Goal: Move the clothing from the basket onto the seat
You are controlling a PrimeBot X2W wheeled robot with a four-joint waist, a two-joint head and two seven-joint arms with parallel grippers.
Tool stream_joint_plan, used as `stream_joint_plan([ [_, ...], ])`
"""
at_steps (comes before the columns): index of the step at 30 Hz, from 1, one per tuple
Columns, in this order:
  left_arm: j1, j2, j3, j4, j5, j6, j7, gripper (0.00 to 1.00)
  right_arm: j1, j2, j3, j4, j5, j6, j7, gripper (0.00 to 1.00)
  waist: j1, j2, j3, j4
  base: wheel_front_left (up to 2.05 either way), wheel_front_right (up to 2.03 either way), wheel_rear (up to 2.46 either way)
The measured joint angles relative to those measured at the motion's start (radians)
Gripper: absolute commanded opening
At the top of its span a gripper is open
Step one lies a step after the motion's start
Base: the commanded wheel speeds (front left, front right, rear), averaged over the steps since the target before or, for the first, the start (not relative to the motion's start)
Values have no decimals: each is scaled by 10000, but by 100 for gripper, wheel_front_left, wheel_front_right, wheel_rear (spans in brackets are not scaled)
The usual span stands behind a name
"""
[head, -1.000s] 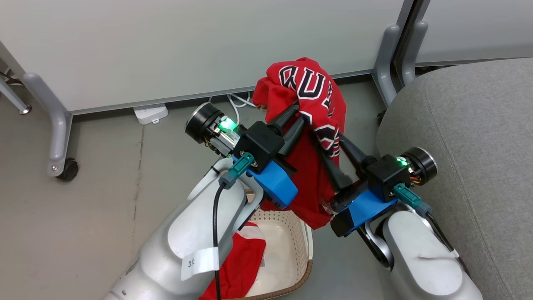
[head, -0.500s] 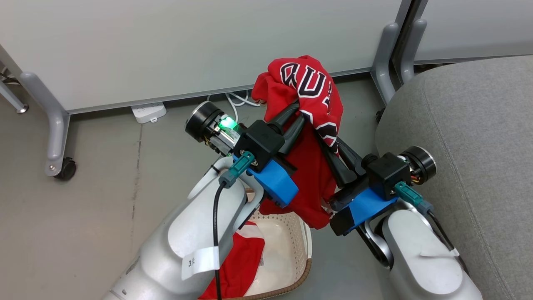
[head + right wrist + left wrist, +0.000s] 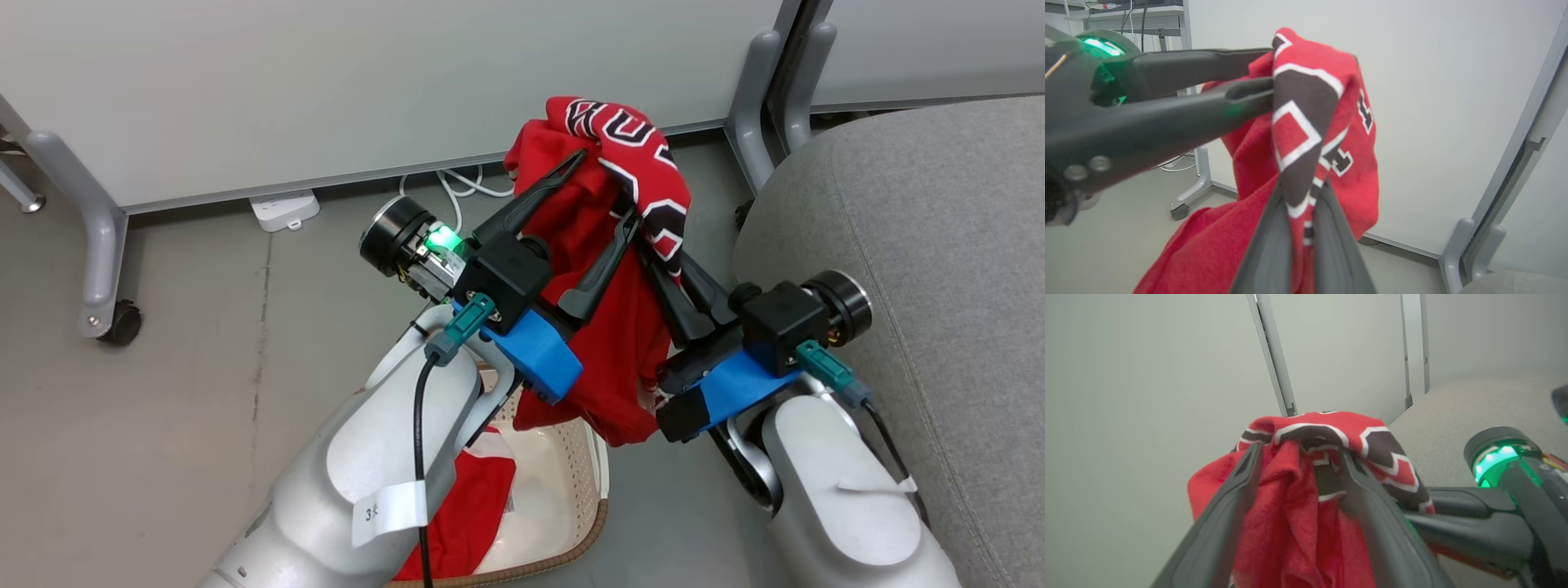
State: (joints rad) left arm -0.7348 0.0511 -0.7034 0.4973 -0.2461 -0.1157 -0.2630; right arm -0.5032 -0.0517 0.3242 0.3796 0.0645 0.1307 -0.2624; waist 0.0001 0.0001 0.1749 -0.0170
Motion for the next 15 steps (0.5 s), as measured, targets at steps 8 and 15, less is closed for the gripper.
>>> stream_joint_plan([
  [8,2,-2,-25,58,121,8,0,100,-76,6,-698,-318,63,-2,-2,0,0,0,286,-278,0,0,0],
  [15,0,10,-140,102,282,8,0,100,-221,-29,-1432,-706,-13,-2,-2,0,0,0,631,-869,0,0,0],
])
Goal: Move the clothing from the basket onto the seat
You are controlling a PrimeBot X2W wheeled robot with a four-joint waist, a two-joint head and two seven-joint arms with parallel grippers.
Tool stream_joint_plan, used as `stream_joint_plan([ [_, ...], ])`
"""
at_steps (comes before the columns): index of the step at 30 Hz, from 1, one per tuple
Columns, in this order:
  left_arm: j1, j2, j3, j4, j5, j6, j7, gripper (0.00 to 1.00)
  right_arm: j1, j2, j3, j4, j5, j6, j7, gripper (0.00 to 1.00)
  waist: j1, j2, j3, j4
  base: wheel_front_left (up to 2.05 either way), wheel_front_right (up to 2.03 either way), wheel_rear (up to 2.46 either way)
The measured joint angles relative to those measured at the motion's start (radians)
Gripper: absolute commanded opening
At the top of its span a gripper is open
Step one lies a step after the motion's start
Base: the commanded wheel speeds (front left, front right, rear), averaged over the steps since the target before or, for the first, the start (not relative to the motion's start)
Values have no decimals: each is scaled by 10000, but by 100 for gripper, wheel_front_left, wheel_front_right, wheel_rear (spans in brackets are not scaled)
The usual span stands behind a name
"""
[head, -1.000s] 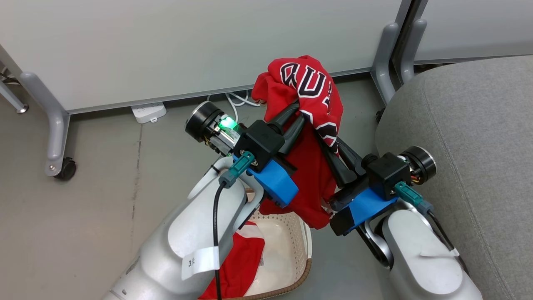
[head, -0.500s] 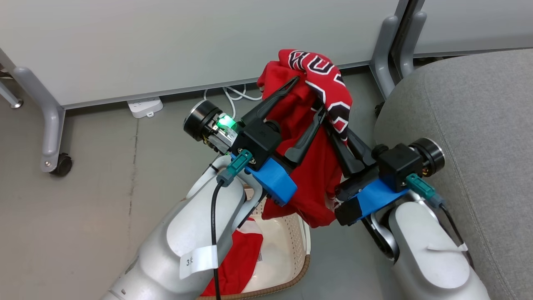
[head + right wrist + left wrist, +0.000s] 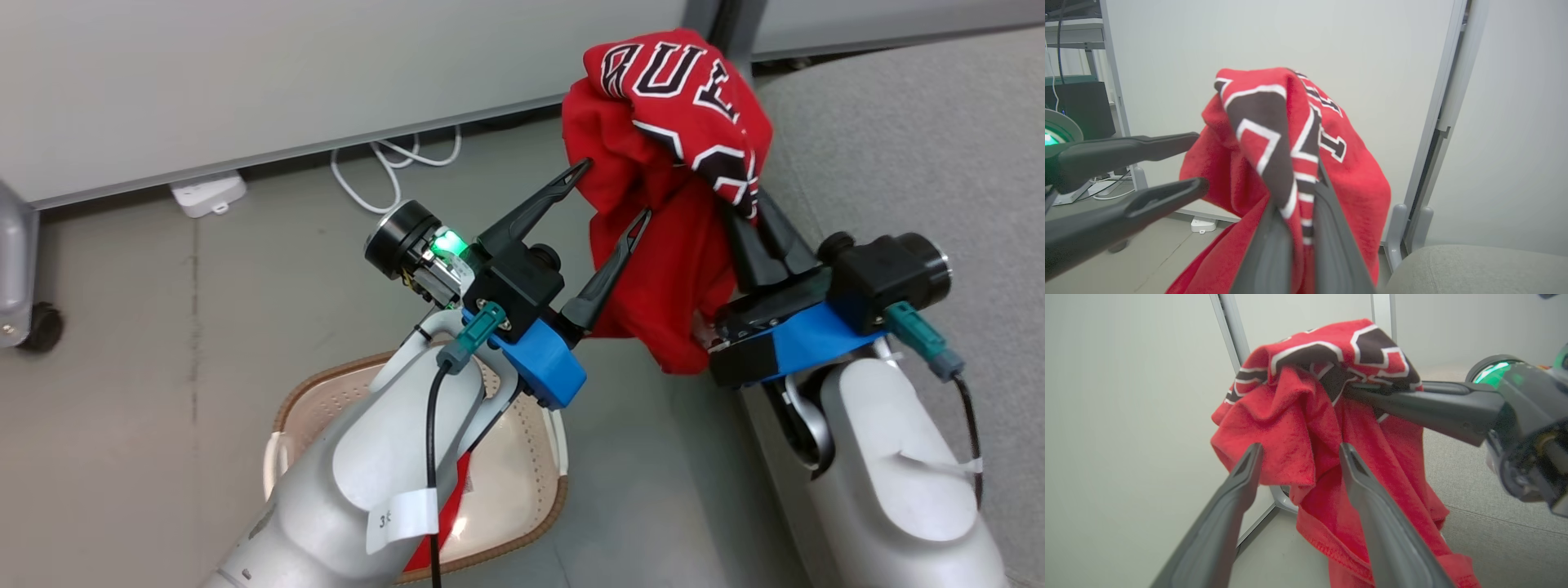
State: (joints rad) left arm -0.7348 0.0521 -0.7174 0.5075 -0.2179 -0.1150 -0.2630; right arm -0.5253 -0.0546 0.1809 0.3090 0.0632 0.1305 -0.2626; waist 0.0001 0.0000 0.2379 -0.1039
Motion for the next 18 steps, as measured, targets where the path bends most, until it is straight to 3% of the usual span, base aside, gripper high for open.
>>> stream_joint_plan([
  [18,-70,38,-1137,169,178,-94,0,100,663,-253,-2286,-1388,40,2,2,0,0,0,907,-2445,0,0,0],
])
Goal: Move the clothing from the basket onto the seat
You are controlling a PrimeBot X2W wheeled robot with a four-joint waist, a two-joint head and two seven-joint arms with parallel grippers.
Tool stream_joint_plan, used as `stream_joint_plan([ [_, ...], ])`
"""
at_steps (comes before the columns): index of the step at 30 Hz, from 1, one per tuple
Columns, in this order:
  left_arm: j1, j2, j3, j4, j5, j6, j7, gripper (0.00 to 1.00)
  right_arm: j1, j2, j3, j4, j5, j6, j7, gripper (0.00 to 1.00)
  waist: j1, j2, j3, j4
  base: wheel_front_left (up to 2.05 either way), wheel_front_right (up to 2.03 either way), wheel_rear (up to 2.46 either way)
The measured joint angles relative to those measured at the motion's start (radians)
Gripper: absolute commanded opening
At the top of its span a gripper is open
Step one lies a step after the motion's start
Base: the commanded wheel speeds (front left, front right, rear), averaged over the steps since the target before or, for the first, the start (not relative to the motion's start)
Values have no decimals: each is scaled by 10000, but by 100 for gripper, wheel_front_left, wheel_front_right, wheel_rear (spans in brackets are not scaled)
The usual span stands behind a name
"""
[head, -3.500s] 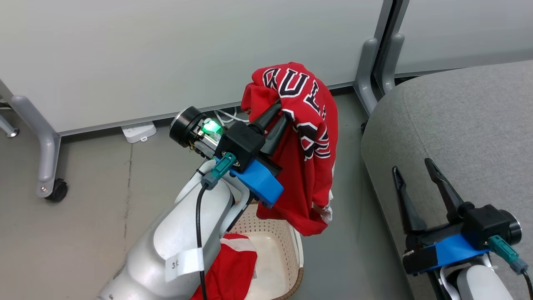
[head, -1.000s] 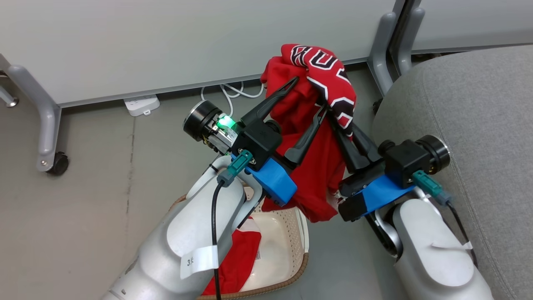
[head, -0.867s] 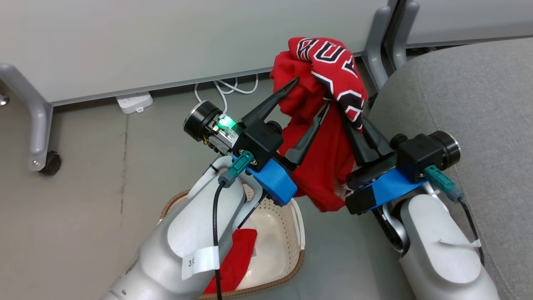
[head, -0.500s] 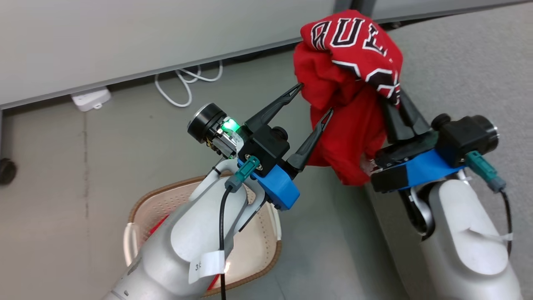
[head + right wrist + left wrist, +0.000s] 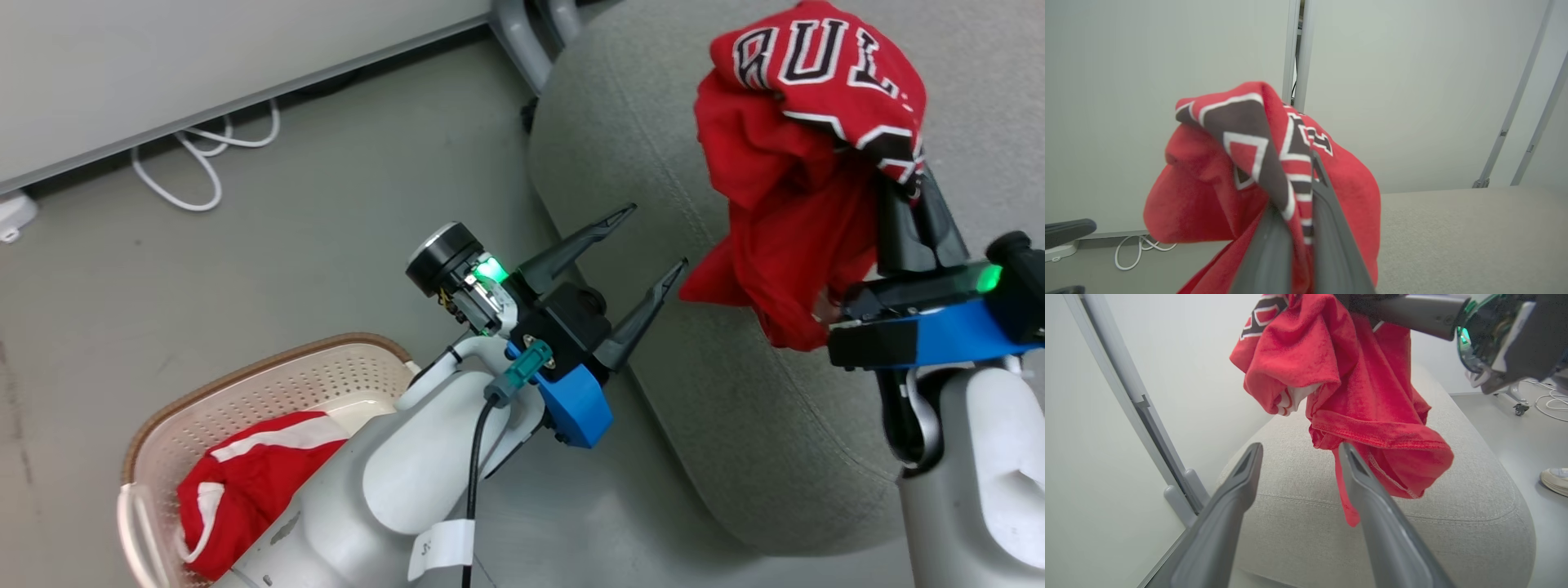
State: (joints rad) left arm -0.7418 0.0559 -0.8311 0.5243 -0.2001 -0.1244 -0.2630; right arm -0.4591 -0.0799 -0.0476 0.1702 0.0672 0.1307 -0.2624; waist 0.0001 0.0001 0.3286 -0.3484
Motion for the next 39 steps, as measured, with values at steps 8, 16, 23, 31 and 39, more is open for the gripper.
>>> stream_joint_plan([
  [8,-202,-13,-711,81,-146,-46,0,100,611,42,-792,-322,44,0,0,0,0,0,403,-791,0,0,0],
  [16,-339,-27,-1154,127,-380,-48,0,100,958,146,-1035,-395,75,0,0,0,0,0,671,-1159,0,0,0],
  [23,-608,-2,-1120,42,-443,-40,-2,100,583,102,-1415,-658,146,0,0,0,-1,0,930,-1077,0,0,0],
  [31,-1261,90,-1101,-31,-188,15,13,100,-1528,-1035,-2127,-961,314,0,0,0,0,0,1833,-809,0,0,0],
  [39,-2248,261,-1164,-265,176,61,242,100,-3937,-2472,-3331,-529,591,0,-4,0,0,0,3289,-544,0,0,0],
])
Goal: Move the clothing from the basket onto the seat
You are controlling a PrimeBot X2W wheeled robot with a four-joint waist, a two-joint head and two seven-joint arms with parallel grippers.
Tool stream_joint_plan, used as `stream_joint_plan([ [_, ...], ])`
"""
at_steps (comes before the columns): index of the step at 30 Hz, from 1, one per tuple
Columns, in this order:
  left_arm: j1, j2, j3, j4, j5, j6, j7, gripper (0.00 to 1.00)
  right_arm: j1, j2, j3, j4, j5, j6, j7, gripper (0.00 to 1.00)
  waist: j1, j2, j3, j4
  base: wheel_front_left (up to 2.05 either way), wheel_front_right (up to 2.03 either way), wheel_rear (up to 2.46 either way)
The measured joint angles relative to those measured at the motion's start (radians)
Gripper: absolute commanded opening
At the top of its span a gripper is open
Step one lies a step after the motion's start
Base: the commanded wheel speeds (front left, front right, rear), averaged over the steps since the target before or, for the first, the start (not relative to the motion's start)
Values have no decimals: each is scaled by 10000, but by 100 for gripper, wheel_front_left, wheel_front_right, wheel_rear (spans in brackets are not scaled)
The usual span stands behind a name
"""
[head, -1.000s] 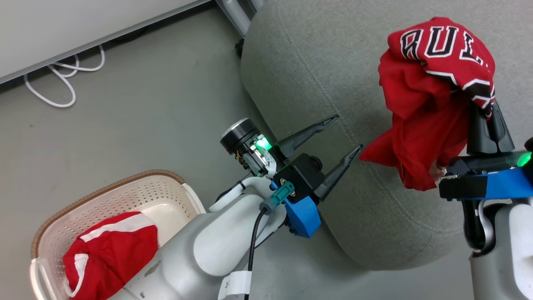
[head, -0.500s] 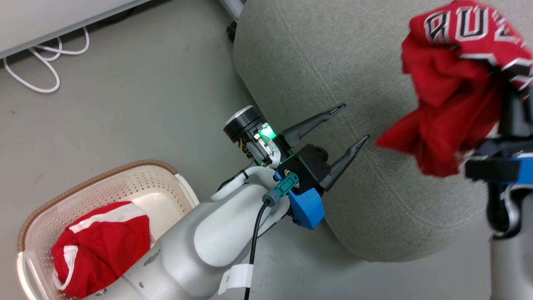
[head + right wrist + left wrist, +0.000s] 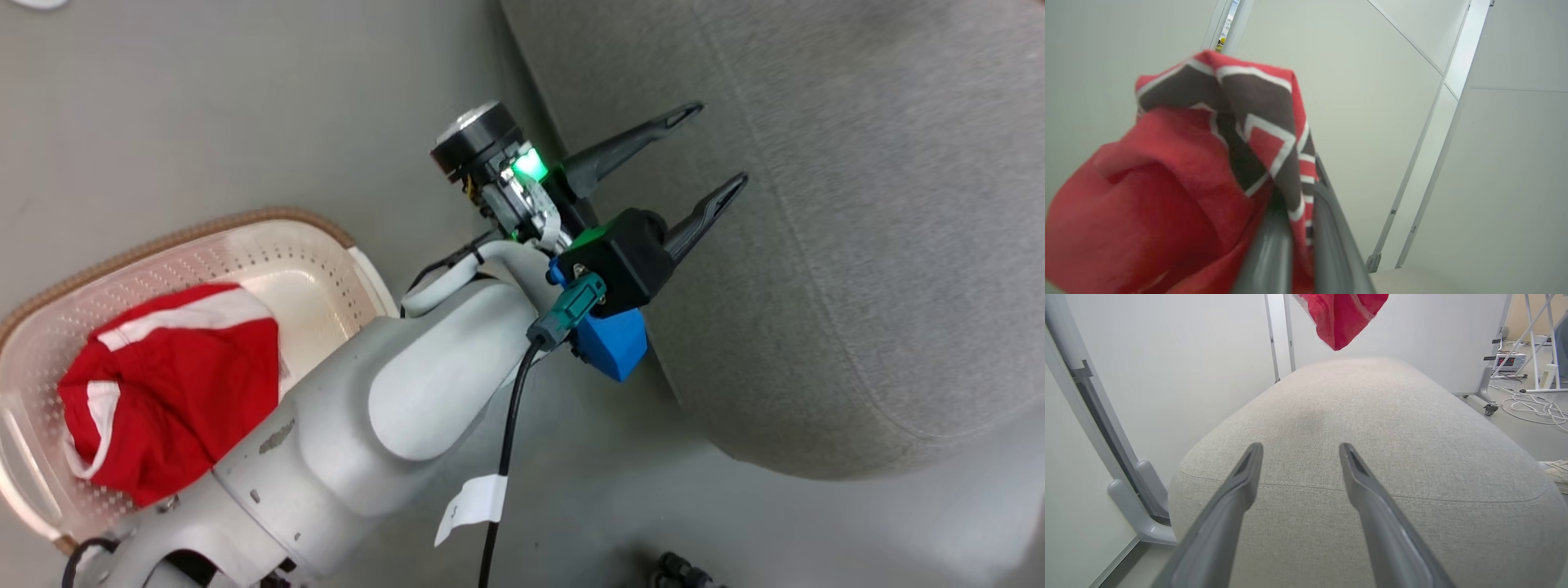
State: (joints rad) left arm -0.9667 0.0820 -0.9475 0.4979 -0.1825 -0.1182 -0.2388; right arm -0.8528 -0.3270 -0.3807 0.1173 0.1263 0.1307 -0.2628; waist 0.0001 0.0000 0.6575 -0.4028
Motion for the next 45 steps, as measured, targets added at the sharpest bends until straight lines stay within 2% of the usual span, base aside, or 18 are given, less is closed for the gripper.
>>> stream_joint_plan([
  [5,-485,69,-142,-151,188,-2,75,100,-786,-941,-512,1047,-6,0,0,0,1,0,917,263,0,0,0],
  [11,-852,165,-242,-318,301,-2,146,100,-1007,-1290,-905,2638,-71,0,2,0,1,0,1778,570,0,0,0],
  [19,-1016,307,-291,-462,334,102,190,100,-778,-817,-982,4393,-201,0,4,0,1,0,2451,785,0,0,0],
  [25,-1020,334,-320,-483,313,146,188,100,-541,-439,-817,4986,-104,0,2,0,0,-1,2543,838,0,0,0],
  [30,-1028,351,-332,-483,238,205,174,100,-360,-403,-725,5078,23,0,2,0,-1,0,2457,852,0,0,0],
  [31,-1028,357,-345,-479,228,205,174,100,-360,-405,-711,5078,54,0,2,100,0,0,2457,852,0,0,0],
  [36,-831,272,-226,-382,15,424,-107,100,846,-288,-293,3939,207,2,-13,100,0,0,2049,854,0,0,0],
  [41,-304,157,79,-305,-324,656,-217,100,1981,-196,240,3024,-19,4,-13,100,-1,0,1099,1026,0,0,0],
  [45,374,222,686,-803,-543,915,-232,100,2747,-52,704,2299,-186,2,-12,100,-1,0,228,1170,0,0,0],
])
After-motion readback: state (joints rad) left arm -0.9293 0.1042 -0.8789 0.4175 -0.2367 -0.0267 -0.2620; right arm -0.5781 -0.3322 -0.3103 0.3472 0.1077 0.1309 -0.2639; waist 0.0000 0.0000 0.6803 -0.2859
